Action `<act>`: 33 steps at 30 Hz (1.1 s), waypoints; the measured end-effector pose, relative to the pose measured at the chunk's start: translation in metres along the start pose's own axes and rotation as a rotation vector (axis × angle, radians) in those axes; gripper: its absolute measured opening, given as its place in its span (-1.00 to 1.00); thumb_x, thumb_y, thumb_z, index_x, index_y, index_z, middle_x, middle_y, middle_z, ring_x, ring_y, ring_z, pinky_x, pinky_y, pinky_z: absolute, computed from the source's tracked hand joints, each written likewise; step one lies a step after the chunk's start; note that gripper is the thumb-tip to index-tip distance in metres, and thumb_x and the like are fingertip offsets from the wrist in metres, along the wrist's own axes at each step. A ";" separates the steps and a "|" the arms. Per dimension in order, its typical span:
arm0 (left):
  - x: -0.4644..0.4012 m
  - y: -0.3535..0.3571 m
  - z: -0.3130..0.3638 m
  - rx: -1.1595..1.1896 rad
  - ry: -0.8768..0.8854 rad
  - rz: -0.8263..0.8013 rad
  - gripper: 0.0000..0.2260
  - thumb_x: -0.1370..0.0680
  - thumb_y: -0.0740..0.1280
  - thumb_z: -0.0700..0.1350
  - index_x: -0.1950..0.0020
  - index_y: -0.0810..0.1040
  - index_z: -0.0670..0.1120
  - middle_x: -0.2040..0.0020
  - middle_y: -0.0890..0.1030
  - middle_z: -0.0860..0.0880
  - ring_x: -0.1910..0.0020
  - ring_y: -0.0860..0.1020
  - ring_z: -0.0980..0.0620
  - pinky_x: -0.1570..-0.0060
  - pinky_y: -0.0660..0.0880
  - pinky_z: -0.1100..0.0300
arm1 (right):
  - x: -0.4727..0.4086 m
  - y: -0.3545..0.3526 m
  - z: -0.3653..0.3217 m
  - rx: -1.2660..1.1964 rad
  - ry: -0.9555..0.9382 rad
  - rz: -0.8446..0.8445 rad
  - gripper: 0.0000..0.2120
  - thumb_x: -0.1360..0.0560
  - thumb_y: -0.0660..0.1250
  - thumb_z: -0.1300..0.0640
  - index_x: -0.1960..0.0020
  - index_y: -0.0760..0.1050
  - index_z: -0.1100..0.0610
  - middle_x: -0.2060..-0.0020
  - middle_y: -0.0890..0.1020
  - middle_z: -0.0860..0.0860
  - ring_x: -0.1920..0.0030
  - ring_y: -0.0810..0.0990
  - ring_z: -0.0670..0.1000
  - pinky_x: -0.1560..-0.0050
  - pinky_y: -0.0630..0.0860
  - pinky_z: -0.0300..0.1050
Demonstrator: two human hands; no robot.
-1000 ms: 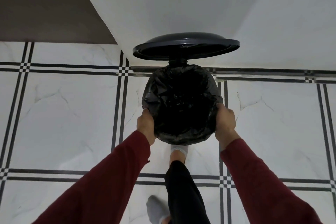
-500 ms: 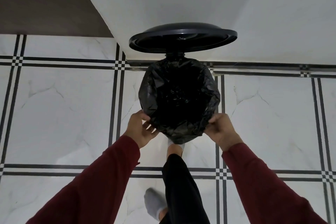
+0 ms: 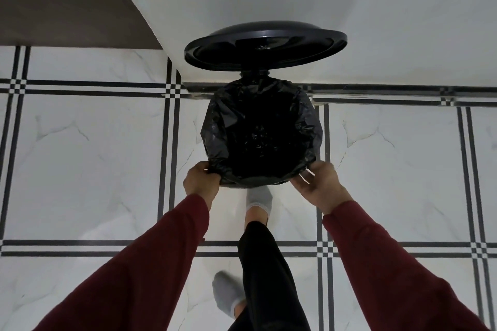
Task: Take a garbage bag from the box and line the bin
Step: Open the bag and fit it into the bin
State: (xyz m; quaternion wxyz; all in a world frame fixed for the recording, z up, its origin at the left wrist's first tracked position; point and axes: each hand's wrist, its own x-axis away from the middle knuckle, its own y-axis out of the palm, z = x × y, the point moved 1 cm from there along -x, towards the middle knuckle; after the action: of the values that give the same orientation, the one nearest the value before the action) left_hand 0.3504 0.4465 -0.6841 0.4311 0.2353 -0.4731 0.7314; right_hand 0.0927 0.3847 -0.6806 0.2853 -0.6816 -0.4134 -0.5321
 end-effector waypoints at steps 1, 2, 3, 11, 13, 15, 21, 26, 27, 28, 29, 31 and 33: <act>-0.001 0.001 0.002 0.114 -0.096 -0.024 -0.69 -0.53 0.27 -0.27 -0.23 0.62 -0.10 0.11 0.63 -0.06 0.32 0.53 0.01 0.32 0.49 0.19 | 0.002 -0.002 0.001 -0.095 0.011 -0.017 -0.75 -0.55 0.22 0.17 -0.12 0.58 0.26 -0.08 0.66 0.17 -0.09 0.68 0.17 -0.17 0.64 0.16; 0.000 0.002 0.006 0.301 -0.193 -0.063 -0.71 -0.57 0.24 -0.27 -0.25 0.59 -0.13 0.06 0.60 -0.08 0.29 0.52 0.02 0.29 0.52 0.17 | 0.004 -0.002 0.001 -0.160 0.033 -0.021 -0.68 -0.55 0.26 0.06 -0.16 0.59 0.25 -0.11 0.68 0.15 -0.17 0.67 0.19 -0.26 0.58 0.22; 0.003 0.003 0.010 0.522 -0.277 -0.117 -0.73 -0.60 0.20 -0.27 -0.26 0.56 -0.16 0.00 0.59 -0.10 0.23 0.56 0.00 0.19 0.60 0.13 | 0.007 -0.002 0.001 -0.197 0.045 -0.029 -0.64 -0.55 0.29 -0.01 -0.18 0.60 0.24 -0.12 0.68 0.14 -0.21 0.66 0.20 -0.29 0.55 0.23; 0.013 0.005 0.019 1.136 -0.403 -0.268 -0.72 -0.64 0.31 0.01 -0.17 0.56 -0.19 -0.13 0.65 -0.20 -0.04 0.69 -0.17 -0.14 0.63 -0.07 | 0.001 0.008 0.002 -0.179 0.006 -0.023 -0.82 -0.54 0.29 0.24 -0.09 0.62 0.17 0.06 0.65 0.04 0.07 0.69 0.01 0.04 0.67 -0.03; 0.012 0.009 0.023 1.089 -0.367 -0.286 -0.77 -0.66 0.27 -0.05 -0.18 0.60 -0.18 -0.18 0.68 -0.20 -0.09 0.69 -0.15 -0.08 0.65 0.00 | 0.003 0.011 -0.002 -0.154 0.050 -0.030 -0.85 -0.49 0.28 0.19 -0.01 0.59 0.10 0.05 0.65 0.02 0.00 0.66 0.02 -0.10 0.59 0.04; 0.009 0.012 0.026 1.047 -0.359 -0.273 -0.79 -0.67 0.24 -0.11 -0.17 0.62 -0.14 -0.22 0.68 -0.17 -0.13 0.68 -0.13 -0.05 0.66 0.03 | 0.001 0.013 -0.006 -0.147 0.094 -0.012 -0.82 -0.49 0.27 0.13 -0.03 0.60 0.09 -0.05 0.65 0.03 -0.15 0.64 0.07 -0.25 0.50 0.15; 0.007 0.010 0.026 0.956 -0.452 -0.284 -0.88 -0.61 0.31 -0.07 -0.05 0.62 -0.05 -0.09 0.65 -0.09 -0.11 0.62 -0.11 0.03 0.60 -0.07 | -0.001 0.020 -0.002 -0.326 0.080 -0.073 -0.78 -0.51 0.20 0.20 0.05 0.63 0.20 -0.09 0.68 0.10 -0.14 0.70 0.13 -0.21 0.62 0.06; 0.011 0.014 0.023 1.131 -0.453 -0.224 -0.77 -0.64 0.27 -0.02 -0.09 0.57 -0.17 -0.12 0.63 -0.16 -0.08 0.67 -0.15 0.05 0.65 -0.03 | -0.002 0.009 0.009 -0.423 0.005 -0.067 -0.62 -0.47 0.16 0.21 -0.20 0.61 0.22 -0.27 0.63 0.17 -0.26 0.64 0.24 -0.30 0.52 0.28; 0.014 0.014 0.022 1.169 -0.463 -0.219 -0.70 -0.63 0.26 0.04 -0.14 0.55 -0.18 -0.16 0.62 -0.17 -0.13 0.65 -0.16 -0.04 0.63 -0.06 | -0.002 0.007 0.011 -0.445 0.006 -0.063 -0.64 -0.48 0.15 0.20 -0.17 0.60 0.22 -0.29 0.61 0.17 -0.28 0.63 0.25 -0.30 0.51 0.30; 0.016 0.014 0.021 1.178 -0.466 -0.228 -0.66 -0.60 0.26 0.07 -0.17 0.55 -0.18 -0.18 0.62 -0.16 -0.16 0.64 -0.15 -0.13 0.60 -0.08 | -0.004 0.005 0.012 -0.457 0.011 -0.052 -0.67 -0.48 0.15 0.22 -0.13 0.60 0.22 -0.30 0.60 0.16 -0.29 0.62 0.25 -0.30 0.51 0.30; 0.017 0.014 0.020 1.145 -0.465 -0.239 -0.68 -0.57 0.26 0.06 -0.15 0.57 -0.15 -0.19 0.62 -0.13 -0.18 0.62 -0.14 -0.20 0.55 -0.13 | -0.004 0.004 0.012 -0.461 0.025 -0.047 -0.69 -0.47 0.15 0.25 -0.11 0.59 0.22 -0.32 0.59 0.15 -0.30 0.61 0.24 -0.29 0.52 0.29; 0.019 0.014 0.018 1.071 -0.473 -0.259 -0.83 -0.53 0.27 -0.02 0.02 0.59 -0.07 -0.18 0.61 -0.09 -0.20 0.58 -0.12 -0.26 0.46 -0.23 | -0.006 0.005 0.011 -0.413 0.057 -0.043 -0.72 -0.46 0.17 0.30 -0.08 0.57 0.19 -0.34 0.58 0.11 -0.32 0.60 0.18 -0.25 0.56 0.24; 0.020 0.013 0.020 1.036 -0.482 -0.275 -0.86 -0.56 0.26 -0.03 0.10 0.57 -0.04 -0.18 0.61 -0.08 -0.20 0.57 -0.11 -0.25 0.46 -0.25 | -0.005 0.008 0.006 -0.303 0.069 -0.024 -0.74 -0.49 0.19 0.30 -0.08 0.56 0.11 -0.26 0.62 0.06 -0.26 0.63 0.10 -0.15 0.57 0.18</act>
State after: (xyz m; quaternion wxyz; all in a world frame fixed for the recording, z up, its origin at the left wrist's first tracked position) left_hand 0.3278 0.4340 -0.6667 0.2310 0.6342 -0.1038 0.7305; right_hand 0.1018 0.3846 -0.6871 0.1866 -0.6932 -0.3264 -0.6149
